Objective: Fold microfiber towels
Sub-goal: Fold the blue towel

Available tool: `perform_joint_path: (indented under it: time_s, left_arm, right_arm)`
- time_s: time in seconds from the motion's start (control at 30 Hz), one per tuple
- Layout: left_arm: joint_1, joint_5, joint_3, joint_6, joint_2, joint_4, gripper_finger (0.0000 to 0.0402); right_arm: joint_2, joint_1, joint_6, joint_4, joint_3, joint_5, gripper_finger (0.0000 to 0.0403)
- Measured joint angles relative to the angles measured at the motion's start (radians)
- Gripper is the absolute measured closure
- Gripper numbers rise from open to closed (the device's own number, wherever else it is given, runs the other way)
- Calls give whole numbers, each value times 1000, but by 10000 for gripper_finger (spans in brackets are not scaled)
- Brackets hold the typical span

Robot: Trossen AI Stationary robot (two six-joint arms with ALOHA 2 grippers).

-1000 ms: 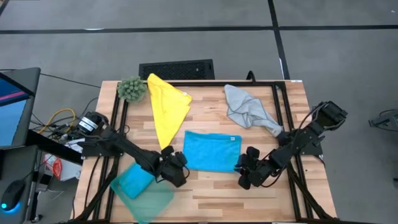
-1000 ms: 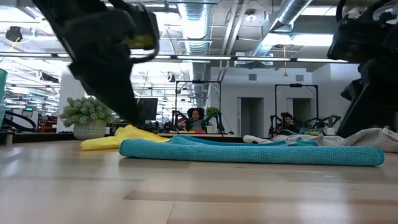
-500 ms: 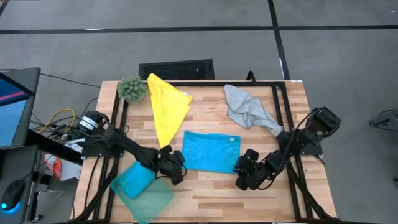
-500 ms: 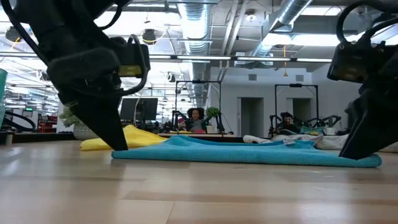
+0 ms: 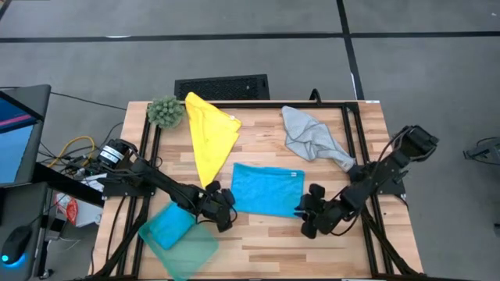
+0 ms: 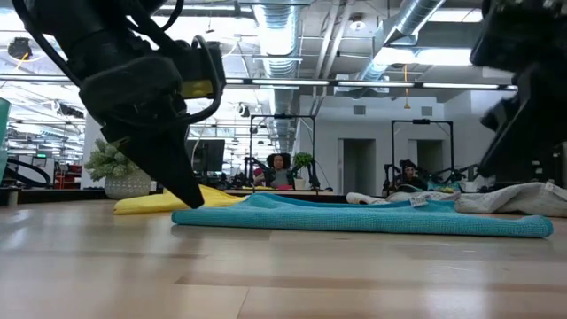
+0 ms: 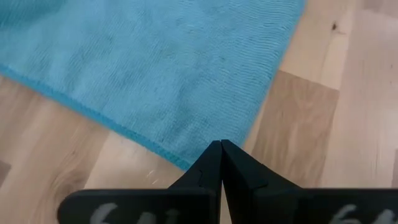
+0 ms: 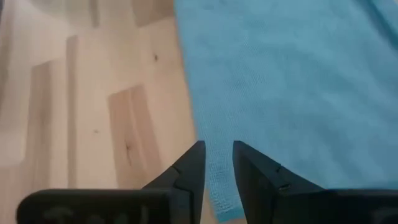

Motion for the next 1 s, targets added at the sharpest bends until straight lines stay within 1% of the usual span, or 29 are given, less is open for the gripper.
perform_joint_path:
  time_s: [0.07,0.17,0.27,0.47,0.63,0.77,1.0]
  left_arm:
    - [0,0,0,27,0,5,401]
    - [0,0,0,64,0,15,401]
    - [0,0,0,80,0,22,401]
    - [0,4,0,92,0,21,401]
    - [-7,4,0,169,0,21,401]
    - [-6,4,0,249,0,21,401]
    - [-5,8,0,400,0,20,401]
  right_arm:
    - [-8,0,-53,-4,1,3,295]
    - [14,0,-94,-20,1,3,289]
    - [50,1,-97,-13,1,2,272]
    - [139,27,-83,19,2,-17,224]
    - [194,60,-54,18,6,10,197]
    - [223,68,-28,11,8,28,196]
    - [212,72,-5,7,5,26,218]
